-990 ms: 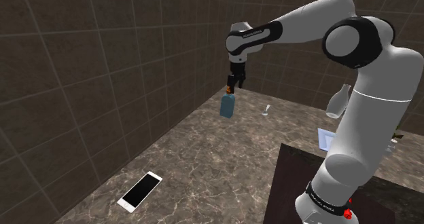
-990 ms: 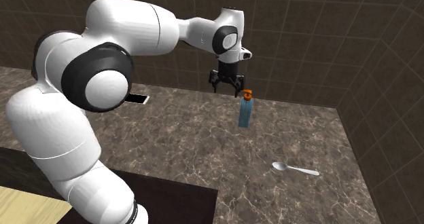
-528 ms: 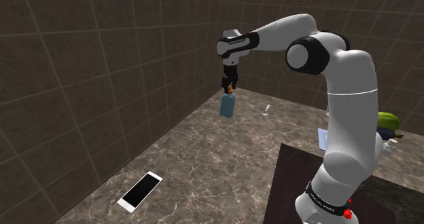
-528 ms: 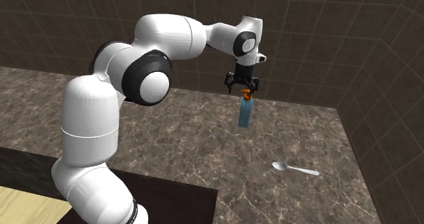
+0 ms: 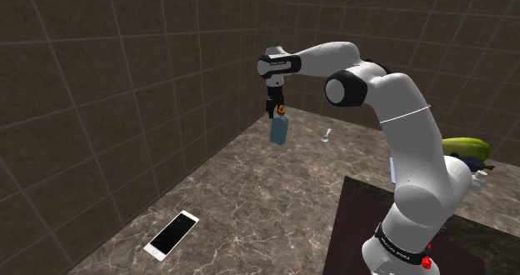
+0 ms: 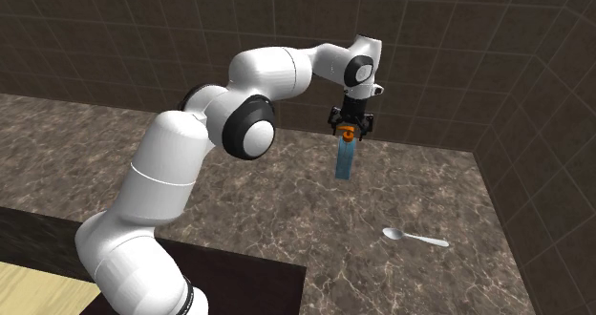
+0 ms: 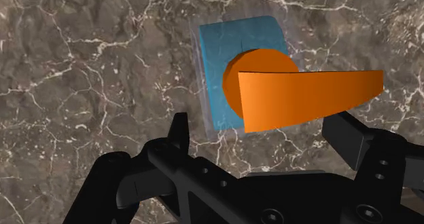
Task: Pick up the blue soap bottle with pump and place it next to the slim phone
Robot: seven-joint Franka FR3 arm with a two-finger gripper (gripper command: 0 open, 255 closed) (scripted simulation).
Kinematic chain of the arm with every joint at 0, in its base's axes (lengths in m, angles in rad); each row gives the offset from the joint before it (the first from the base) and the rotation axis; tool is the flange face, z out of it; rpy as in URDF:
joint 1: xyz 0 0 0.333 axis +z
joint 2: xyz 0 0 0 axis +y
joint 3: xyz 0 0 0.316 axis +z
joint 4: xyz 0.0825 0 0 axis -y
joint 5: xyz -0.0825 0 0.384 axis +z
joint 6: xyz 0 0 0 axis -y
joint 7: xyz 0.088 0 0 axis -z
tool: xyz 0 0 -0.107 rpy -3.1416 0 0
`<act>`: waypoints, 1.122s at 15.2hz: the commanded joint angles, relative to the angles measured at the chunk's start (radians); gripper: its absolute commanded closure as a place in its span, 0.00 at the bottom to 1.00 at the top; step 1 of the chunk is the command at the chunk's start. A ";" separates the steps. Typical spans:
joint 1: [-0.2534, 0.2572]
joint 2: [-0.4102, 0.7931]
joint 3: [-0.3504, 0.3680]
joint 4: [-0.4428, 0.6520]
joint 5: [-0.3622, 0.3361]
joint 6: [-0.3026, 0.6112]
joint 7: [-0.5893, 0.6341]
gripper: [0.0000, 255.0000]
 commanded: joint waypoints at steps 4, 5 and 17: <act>0.000 0.008 0.001 -0.053 0.001 0.061 -0.004 0.00; 0.000 0.007 0.001 -0.062 0.001 0.069 -0.004 0.00; 0.000 0.008 0.001 -0.061 0.001 0.069 -0.004 1.00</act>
